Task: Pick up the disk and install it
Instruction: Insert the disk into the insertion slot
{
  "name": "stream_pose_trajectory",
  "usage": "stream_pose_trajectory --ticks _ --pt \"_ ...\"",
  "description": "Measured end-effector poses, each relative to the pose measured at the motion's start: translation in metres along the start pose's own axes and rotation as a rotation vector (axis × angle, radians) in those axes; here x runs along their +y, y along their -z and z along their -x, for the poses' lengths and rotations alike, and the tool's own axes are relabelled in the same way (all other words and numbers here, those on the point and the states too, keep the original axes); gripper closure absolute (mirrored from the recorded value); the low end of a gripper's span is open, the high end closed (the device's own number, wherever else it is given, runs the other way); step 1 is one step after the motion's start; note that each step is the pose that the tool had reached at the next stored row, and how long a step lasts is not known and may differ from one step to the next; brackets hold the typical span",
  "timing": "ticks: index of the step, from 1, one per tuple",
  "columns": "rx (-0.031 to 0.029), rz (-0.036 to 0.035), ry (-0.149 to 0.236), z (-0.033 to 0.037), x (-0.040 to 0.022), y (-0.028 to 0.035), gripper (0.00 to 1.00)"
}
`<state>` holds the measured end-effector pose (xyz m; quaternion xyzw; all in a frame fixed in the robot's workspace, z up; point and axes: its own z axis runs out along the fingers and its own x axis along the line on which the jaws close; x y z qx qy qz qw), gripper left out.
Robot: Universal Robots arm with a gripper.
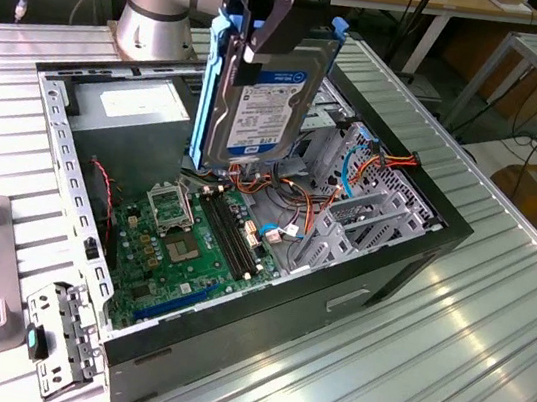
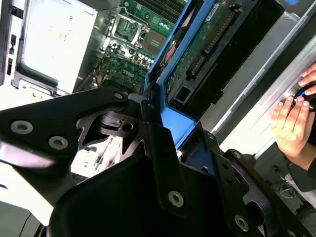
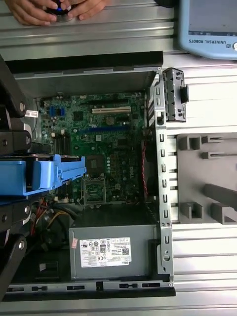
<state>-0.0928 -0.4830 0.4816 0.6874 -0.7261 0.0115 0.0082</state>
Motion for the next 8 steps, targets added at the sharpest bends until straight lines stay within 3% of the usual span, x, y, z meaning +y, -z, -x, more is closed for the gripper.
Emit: stream_pose_trajectory --ticks 3,8 --pt "0.0005 0.0 0.0 -0.0109 -0.0008 -0.0005 0.63" --pt "0.004 -0.0002 0.0 -0.0193 -0.0037 -0.0012 0.63"
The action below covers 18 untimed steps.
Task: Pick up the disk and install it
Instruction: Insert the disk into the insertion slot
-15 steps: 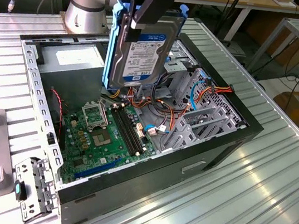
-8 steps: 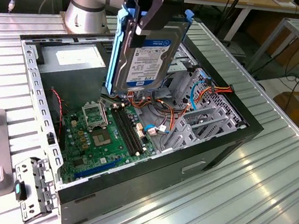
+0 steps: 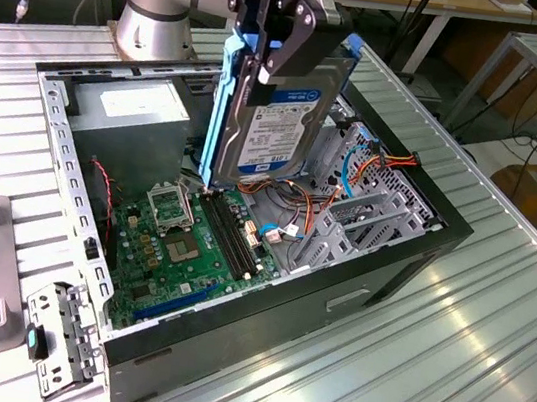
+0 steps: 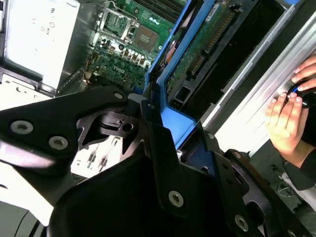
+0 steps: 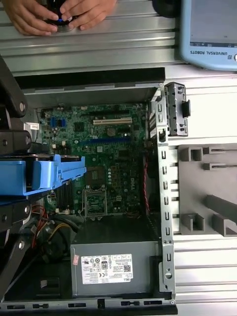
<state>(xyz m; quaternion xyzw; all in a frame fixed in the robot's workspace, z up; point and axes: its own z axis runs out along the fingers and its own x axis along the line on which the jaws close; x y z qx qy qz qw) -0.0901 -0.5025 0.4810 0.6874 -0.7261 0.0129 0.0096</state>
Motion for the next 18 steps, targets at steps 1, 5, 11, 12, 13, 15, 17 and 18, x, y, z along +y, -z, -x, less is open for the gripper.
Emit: stream_pose_trajectory --ticks 1,5,11,12,13,15,17,18 --pt "0.0009 0.0 0.0 -0.0002 -0.0015 -0.0001 0.63" --pt "0.0038 -0.0001 0.0 0.0 -0.0129 -0.0005 0.63" --pt "0.0069 -0.0003 0.0 0.0012 -0.0349 -0.0014 0.63" --pt "0.0074 -0.0004 0.0 0.0014 -0.0385 -0.0016 0.63" --pt "0.0079 -0.0004 0.0 0.0015 -0.0412 -0.0016 0.63" --pt "0.0087 -0.0004 0.0 0.0019 -0.0477 -0.0018 0.63" --pt "0.01 -0.0005 0.0 0.0025 -0.0593 -0.0022 0.63" --pt "0.0107 -0.0005 0.0 0.0028 -0.0642 -0.0023 0.63"
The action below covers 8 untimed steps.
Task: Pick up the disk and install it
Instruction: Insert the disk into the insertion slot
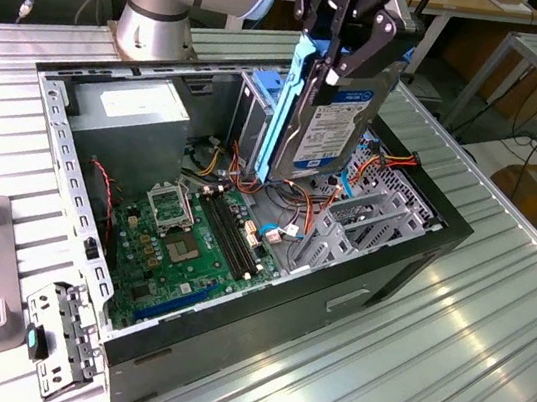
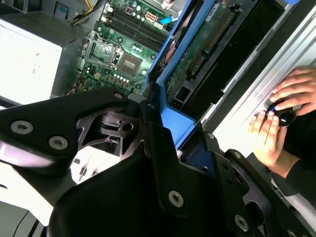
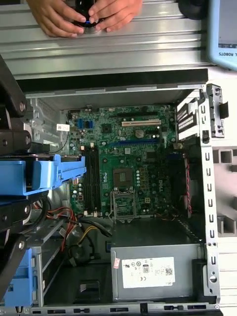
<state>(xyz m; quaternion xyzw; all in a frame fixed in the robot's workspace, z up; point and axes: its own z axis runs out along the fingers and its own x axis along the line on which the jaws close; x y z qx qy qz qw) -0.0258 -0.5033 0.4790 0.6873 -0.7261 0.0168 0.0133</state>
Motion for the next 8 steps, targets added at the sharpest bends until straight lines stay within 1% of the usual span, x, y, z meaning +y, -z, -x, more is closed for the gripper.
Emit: stream_pose_trajectory --ticks 4,6,7,8 --pt "0.0018 -0.0001 0.0 0.0007 -0.0123 -0.0002 0.63" --pt "0.0023 -0.0001 0.0 0.0009 -0.0167 -0.0003 0.63" --pt "0.0028 -0.0001 0.0 0.0011 -0.0199 -0.0004 0.63" --pt "0.0029 -0.0002 0.0 0.0012 -0.0216 -0.0006 0.63"
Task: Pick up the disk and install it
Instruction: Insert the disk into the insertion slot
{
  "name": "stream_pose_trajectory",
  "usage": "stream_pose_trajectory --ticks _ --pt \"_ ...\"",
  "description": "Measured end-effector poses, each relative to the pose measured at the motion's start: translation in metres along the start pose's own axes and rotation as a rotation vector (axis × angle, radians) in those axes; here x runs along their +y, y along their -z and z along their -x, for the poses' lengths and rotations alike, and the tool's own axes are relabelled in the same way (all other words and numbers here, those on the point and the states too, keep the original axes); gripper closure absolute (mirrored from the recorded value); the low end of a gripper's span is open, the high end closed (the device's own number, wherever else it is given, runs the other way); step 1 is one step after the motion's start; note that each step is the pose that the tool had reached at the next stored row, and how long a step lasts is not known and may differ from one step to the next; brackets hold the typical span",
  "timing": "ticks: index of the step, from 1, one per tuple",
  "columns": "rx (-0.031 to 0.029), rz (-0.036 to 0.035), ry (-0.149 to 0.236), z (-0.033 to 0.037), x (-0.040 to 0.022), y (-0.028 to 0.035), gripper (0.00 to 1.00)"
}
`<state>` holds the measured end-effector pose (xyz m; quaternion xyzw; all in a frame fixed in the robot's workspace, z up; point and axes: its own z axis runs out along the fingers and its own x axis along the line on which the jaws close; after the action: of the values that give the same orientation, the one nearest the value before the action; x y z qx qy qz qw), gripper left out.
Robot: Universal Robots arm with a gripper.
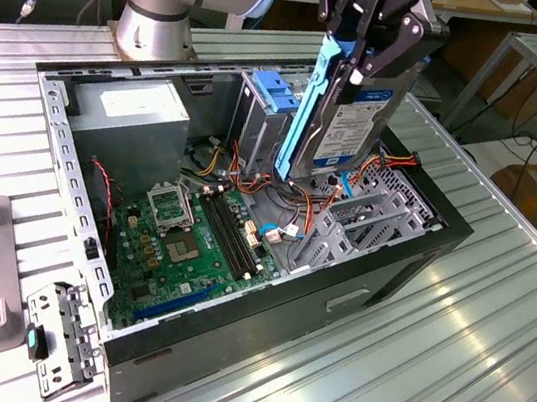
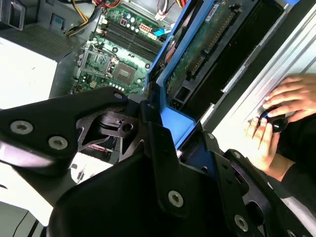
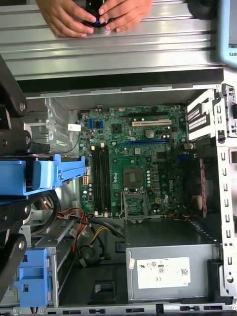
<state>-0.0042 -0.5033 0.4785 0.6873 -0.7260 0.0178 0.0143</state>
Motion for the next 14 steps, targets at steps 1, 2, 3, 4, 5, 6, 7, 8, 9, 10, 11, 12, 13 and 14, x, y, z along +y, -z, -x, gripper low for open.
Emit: stream_pose_trajectory --ticks 1,2,3,4,5,6,7,8,9,10,11,12,13,14 --pt "0.0005 0.0 0.0 -0.0001 -0.0023 -0.0004 0.63" --pt "0.0011 0.0 0.0 -0.0019 -0.0041 -0.0011 0.63" --pt "0.0011 0.0 0.0 -0.0036 -0.0049 -0.0018 0.63" --pt "0.0011 0.0 0.0 -0.0053 -0.0056 -0.0023 0.63" --pt "0.0013 0.0 0.0 -0.0078 -0.0065 -0.0031 0.63" --pt "0.0012 0.0 0.0 -0.0096 -0.0071 -0.0037 0.63" --pt "0.0012 0.0 0.0 -0.0121 -0.008 -0.0046 0.63" --pt "0.0013 -0.0001 0.0 -0.014 -0.0087 -0.0052 0.63" --pt "0.0015 0.0 0.0 -0.0197 -0.0106 -0.007 0.63" --pt "0.0018 -0.0001 0.0 -0.0236 -0.0121 -0.0083 0.63" --pt "0.0022 -0.0001 0.0 -0.0264 -0.0138 -0.0092 0.63" --pt "0.0037 -0.0002 0.0 -0.0286 -0.0184 -0.0102 0.63" --pt "0.0045 -0.0003 0.0 -0.0292 -0.0218 -0.0108 0.63" --pt "0.0052 -0.0003 0.0 -0.0296 -0.0246 -0.0111 0.63"
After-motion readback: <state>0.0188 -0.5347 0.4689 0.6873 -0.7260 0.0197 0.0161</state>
